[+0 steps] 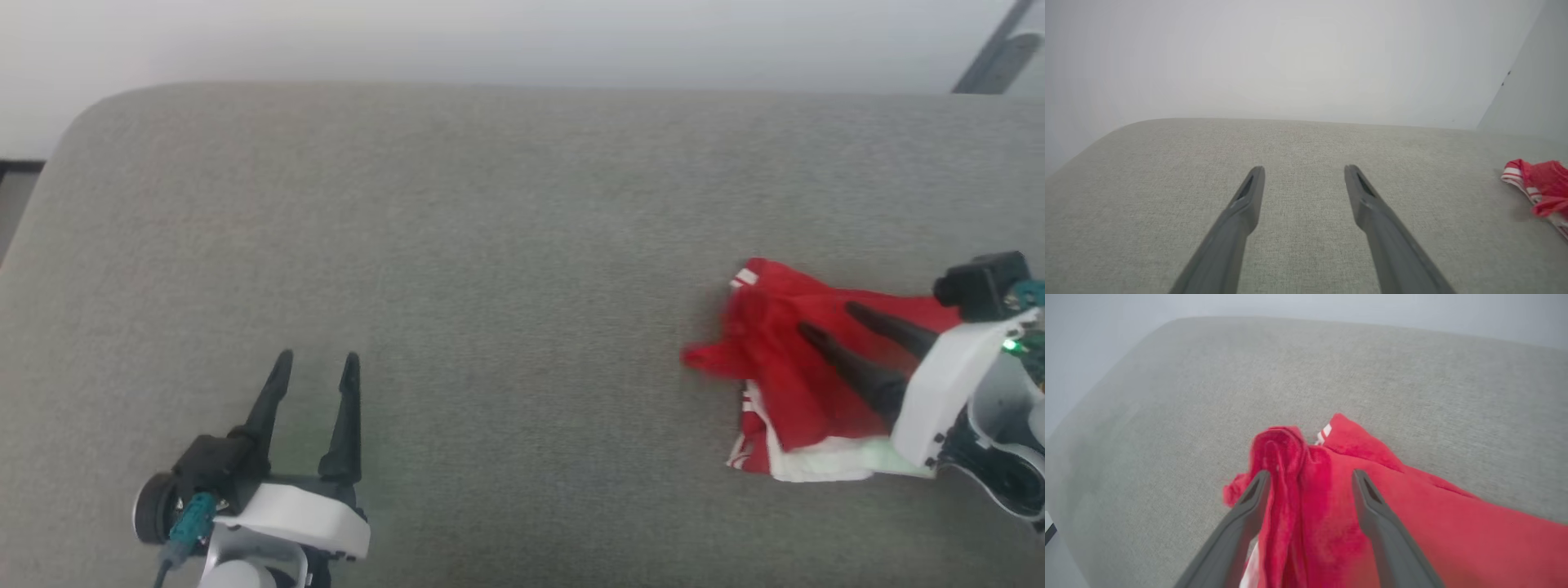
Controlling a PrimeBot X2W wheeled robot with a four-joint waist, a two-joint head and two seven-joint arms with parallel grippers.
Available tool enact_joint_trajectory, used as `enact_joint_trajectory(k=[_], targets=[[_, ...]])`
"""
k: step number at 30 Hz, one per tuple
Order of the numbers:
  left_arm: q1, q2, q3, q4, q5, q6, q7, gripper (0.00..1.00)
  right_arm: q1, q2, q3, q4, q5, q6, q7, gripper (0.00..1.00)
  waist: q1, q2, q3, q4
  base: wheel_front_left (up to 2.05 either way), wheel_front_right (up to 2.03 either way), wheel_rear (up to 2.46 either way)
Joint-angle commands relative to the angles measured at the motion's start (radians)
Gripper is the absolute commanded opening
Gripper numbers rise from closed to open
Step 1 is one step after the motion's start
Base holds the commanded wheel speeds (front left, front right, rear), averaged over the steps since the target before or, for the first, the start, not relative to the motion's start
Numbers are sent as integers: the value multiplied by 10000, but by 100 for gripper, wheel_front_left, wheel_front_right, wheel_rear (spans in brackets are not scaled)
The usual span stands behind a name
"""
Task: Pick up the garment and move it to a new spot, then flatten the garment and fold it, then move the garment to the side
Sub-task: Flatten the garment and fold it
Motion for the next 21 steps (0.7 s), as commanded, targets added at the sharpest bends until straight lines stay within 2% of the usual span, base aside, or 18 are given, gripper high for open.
enact_joint_trajectory(k=[1,8,11,15,18,20,21], targets=[[157,-16,33,242,-53,-25,-43,100,183,-4,-110,178,29,-1,-542,100,0,-1,-293,-355,0,0,0],[111,136,70,954,-235,-24,-43,100,503,132,-302,1628,107,0,-2919,100,0,-1,-755,-836,0,0,0],[266,223,143,1151,-320,-24,-43,100,547,193,-228,2096,-236,0,-3782,100,0,-1,-968,-1008,0,0,0],[439,242,344,1210,-372,-24,-43,100,763,442,-583,2491,-619,0,-4099,100,0,-1,-1299,-1167,0,0,0],[598,235,472,1157,-410,-24,-43,100,880,581,-1177,2345,-1047,0,-4116,100,0,-1,-1458,-1229,0,0,0],[919,234,647,987,-448,-24,-43,100,1588,875,-2115,1950,-1823,0,-4104,100,0,-1,-1689,-1292,0,0,0],[919,234,647,987,-448,-24,-43,100,1588,875,-2115,1950,-1823,0,-4104,100,0,-1,-1689,-1292,0,0,0]])
